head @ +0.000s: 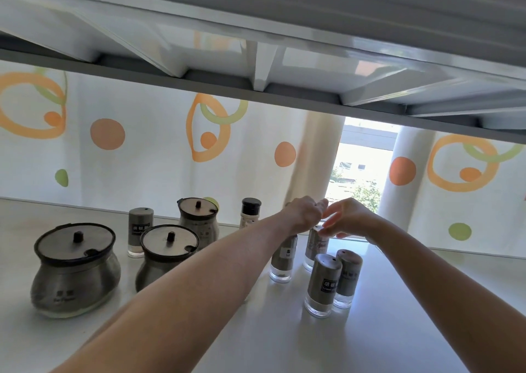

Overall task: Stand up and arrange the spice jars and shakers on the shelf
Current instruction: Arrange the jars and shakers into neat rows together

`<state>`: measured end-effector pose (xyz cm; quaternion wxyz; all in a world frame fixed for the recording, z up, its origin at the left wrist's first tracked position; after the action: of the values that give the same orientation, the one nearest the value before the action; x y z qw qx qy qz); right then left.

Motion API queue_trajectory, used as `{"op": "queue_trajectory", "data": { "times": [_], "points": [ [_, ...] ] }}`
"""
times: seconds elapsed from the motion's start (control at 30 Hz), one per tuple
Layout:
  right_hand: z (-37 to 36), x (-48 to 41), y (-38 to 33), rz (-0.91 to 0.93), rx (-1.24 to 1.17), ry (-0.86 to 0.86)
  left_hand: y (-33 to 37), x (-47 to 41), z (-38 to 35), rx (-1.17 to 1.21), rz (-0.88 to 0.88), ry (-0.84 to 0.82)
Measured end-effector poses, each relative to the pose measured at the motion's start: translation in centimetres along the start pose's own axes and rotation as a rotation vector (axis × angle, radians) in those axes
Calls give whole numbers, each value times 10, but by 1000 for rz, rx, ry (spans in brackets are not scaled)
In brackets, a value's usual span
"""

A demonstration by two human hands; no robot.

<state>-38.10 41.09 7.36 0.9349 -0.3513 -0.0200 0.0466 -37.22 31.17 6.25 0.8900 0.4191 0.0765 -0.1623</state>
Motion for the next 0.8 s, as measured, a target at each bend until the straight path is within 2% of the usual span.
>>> {"op": "queue_trajectory", "data": {
  "times": [0.3,0.8],
  "points": [
    [4,-3,6,0,2,63,-6,-2,-9,233,20,-28],
    [0,9,0,3,13,44,-13,2,-7,121,14,-71]
  ]
}}
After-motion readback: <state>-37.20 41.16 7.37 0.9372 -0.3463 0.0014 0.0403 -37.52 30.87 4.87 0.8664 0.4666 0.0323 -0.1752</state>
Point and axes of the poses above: each hand's wrist, its own x-axis away from the middle knuckle, its own z-axis out of the back of the hand, y = z × x, the point moved 9 cm from there along -x, towards the middle knuckle, and after that the axes turned 10 degrees about -z, right-handed, at the moved point
